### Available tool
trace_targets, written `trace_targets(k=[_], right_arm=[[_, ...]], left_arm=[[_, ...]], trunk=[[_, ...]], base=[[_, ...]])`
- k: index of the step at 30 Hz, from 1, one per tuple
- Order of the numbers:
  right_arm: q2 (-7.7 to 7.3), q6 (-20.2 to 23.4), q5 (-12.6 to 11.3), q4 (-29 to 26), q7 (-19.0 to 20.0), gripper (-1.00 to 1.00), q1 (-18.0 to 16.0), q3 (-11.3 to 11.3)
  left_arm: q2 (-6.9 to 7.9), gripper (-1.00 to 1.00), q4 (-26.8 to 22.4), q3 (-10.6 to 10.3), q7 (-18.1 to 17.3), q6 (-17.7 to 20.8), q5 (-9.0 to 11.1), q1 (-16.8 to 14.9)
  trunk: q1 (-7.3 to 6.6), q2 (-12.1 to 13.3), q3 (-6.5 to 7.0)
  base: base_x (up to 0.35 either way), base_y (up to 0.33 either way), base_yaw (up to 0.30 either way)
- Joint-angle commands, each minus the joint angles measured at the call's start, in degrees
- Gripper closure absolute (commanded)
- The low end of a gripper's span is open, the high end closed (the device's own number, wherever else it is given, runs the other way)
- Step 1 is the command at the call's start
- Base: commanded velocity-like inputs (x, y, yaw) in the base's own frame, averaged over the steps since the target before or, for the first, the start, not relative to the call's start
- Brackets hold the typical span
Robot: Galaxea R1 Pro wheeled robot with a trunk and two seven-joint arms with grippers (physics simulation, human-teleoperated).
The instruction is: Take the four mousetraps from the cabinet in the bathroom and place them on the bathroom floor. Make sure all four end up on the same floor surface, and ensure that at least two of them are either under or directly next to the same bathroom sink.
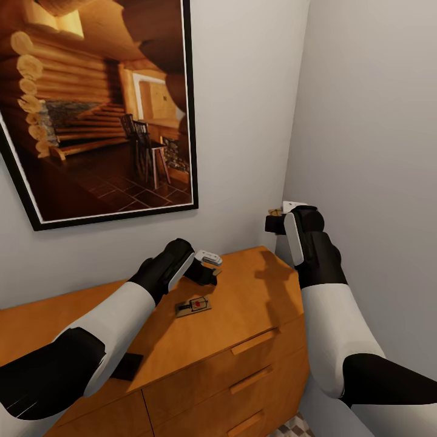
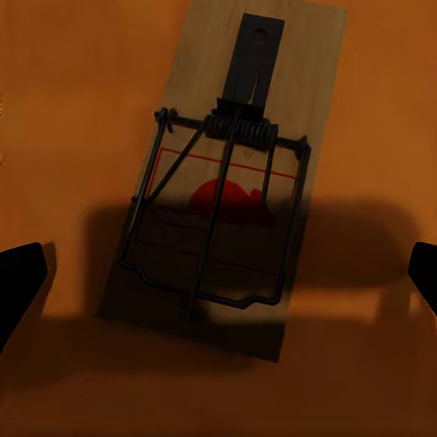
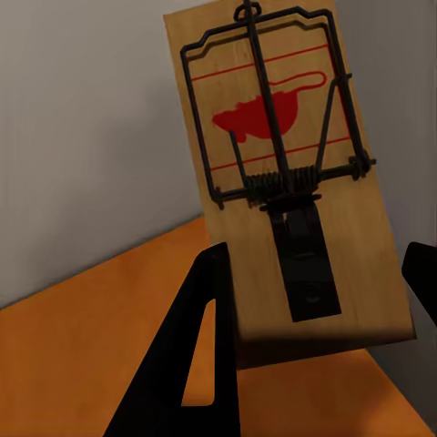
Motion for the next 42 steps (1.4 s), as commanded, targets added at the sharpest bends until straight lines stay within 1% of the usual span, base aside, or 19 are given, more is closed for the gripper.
trace_targets(k=[1, 9, 20, 42], right_arm=[[0.04, 0.17, -0.36, -0.04, -0.33, 1.00, -0.05, -0.10], [0.02, 0.17, -0.41, 0.02, -0.37, 1.00, -0.05, -0.10], [0.01, 0.17, -0.41, 0.05, -0.37, 1.00, -0.05, -0.10], [0.01, 0.17, -0.42, 0.05, -0.38, 1.00, -0.05, -0.03]], left_arm=[[0.05, -1.00, -0.03, -0.21, 0.32, 0.22, 0.56, -0.06], [0.14, -1.00, 0.68, -0.27, 0.33, 0.22, 0.56, -0.06], [0.21, -1.00, 5.24, -0.25, 0.29, 0.22, 0.45, -0.06], [0.25, -1.00, 5.83, -0.35, 0.16, 0.11, 0.16, -0.03]], trunk=[[0.00, -0.04, -0.07], [0.00, -0.04, -0.07], [0.00, -0.04, -0.07], [0.00, -0.04, -0.07]], base=[[0.000, 0.000, 0.000], [0.000, 0.000, 0.000], [0.000, 0.000, 0.000], [0.000, 0.000, 0.000]])
